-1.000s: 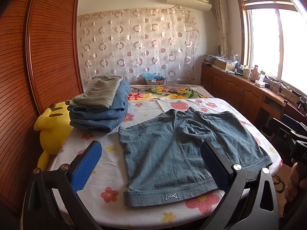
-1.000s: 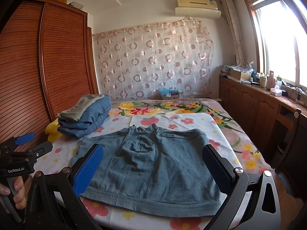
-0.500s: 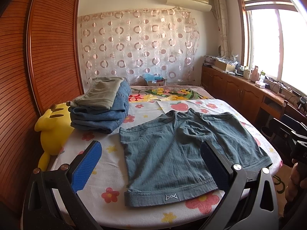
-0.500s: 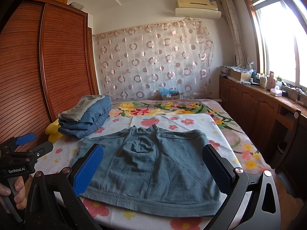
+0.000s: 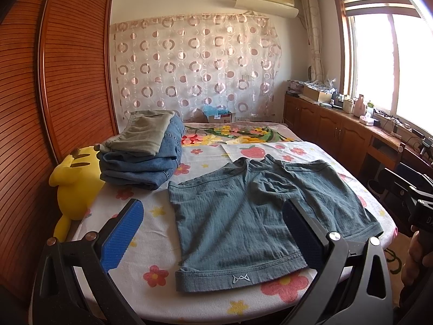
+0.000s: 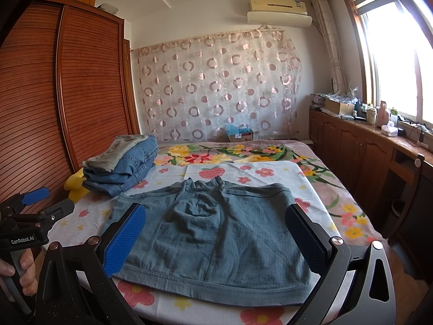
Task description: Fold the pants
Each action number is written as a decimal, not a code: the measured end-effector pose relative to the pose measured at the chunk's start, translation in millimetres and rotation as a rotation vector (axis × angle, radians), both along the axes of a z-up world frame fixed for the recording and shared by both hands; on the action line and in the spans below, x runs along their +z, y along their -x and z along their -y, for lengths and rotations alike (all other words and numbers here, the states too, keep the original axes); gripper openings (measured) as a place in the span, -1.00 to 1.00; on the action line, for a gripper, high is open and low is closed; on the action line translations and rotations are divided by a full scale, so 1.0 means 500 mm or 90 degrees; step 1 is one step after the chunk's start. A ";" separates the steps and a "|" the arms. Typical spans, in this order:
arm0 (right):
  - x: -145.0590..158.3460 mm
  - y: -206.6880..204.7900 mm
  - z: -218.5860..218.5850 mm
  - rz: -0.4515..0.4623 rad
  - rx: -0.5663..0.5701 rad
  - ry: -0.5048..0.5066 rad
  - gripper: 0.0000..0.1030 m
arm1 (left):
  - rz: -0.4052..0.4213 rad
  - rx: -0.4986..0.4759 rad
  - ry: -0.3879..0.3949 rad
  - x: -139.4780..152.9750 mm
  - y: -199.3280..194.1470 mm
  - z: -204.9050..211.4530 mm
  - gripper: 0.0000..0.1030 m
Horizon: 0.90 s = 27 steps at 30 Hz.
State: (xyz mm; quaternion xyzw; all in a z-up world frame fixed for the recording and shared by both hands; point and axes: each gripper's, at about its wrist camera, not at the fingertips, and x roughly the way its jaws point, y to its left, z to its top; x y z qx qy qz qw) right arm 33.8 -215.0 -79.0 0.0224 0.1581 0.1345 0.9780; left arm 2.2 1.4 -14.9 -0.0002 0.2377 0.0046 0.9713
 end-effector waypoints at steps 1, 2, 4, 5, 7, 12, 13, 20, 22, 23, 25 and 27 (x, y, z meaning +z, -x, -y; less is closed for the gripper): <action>0.000 -0.001 0.000 0.000 0.000 0.000 0.99 | 0.000 0.000 0.000 -0.002 0.000 0.000 0.99; 0.000 -0.001 0.000 0.000 0.000 0.000 0.99 | 0.001 0.001 0.000 0.000 0.000 0.000 0.99; 0.000 0.000 0.000 -0.001 0.000 -0.001 0.99 | 0.002 0.000 -0.002 -0.005 -0.001 0.000 0.99; 0.000 -0.001 0.001 0.000 0.000 0.000 0.99 | 0.001 0.000 0.000 0.000 0.000 -0.001 0.99; 0.000 -0.001 0.001 0.000 0.000 0.000 0.99 | 0.002 0.000 0.000 -0.004 -0.001 -0.001 0.99; -0.001 -0.001 0.000 -0.002 0.000 -0.001 0.99 | -0.001 -0.001 0.001 -0.003 -0.002 0.000 0.99; -0.001 0.000 0.000 -0.002 0.000 -0.001 0.99 | -0.002 -0.001 0.002 -0.005 -0.003 -0.001 0.99; 0.000 -0.003 0.009 -0.009 0.003 -0.007 0.99 | -0.008 -0.001 0.003 -0.016 -0.017 -0.001 0.99; 0.002 -0.005 0.014 -0.007 0.000 -0.006 0.99 | -0.006 0.000 0.003 -0.018 -0.023 0.000 0.99; 0.003 -0.007 0.016 -0.008 0.001 -0.006 0.99 | -0.004 0.000 0.003 -0.015 -0.025 0.001 0.99; 0.005 -0.011 0.021 -0.007 -0.001 -0.005 0.99 | -0.005 0.001 0.002 -0.015 -0.034 -0.001 1.00; 0.007 -0.015 0.025 -0.006 -0.002 -0.004 0.99 | -0.012 -0.001 0.002 -0.005 -0.041 -0.001 1.00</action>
